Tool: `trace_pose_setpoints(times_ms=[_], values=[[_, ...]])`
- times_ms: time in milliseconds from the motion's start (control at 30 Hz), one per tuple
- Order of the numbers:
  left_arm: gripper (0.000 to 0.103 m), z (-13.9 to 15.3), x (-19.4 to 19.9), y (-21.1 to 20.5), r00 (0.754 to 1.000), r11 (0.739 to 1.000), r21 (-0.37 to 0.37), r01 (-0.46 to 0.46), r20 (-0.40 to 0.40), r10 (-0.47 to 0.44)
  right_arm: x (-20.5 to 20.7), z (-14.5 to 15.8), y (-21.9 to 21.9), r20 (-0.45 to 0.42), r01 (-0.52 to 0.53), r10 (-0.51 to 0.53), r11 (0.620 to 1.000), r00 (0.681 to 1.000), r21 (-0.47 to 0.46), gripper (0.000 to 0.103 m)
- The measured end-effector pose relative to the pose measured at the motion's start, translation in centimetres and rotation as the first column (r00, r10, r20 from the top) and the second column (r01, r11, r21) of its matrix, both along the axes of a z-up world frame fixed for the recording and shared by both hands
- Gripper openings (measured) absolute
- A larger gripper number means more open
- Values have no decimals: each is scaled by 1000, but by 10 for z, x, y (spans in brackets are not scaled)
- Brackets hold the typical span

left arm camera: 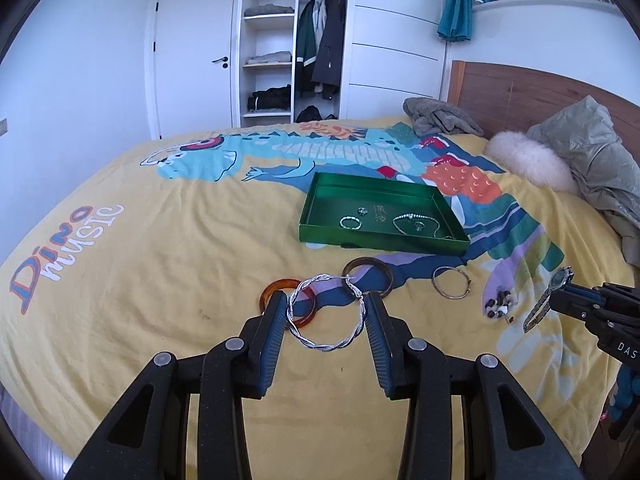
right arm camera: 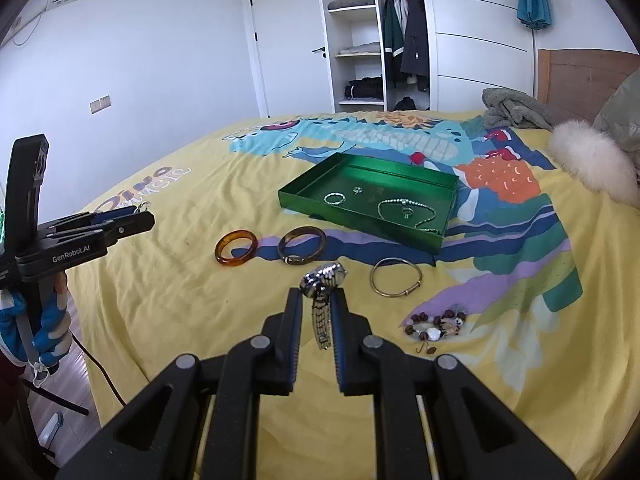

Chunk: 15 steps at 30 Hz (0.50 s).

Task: Organize jewelry
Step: 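Carry the hoop with the left tool while the right tool carries the watch to the tray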

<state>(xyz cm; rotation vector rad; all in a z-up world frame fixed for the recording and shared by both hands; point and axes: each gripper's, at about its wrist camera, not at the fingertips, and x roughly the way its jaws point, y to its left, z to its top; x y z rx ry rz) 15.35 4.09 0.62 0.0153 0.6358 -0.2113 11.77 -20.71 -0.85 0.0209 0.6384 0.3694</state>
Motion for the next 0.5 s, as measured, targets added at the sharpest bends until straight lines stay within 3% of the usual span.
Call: trace_pose_setpoints(times_ms=[500], values=[[40, 46, 36, -15, 997, 999, -22, 30, 72, -29, 36, 49, -5, 59, 34, -34, 999, 998, -4, 13]])
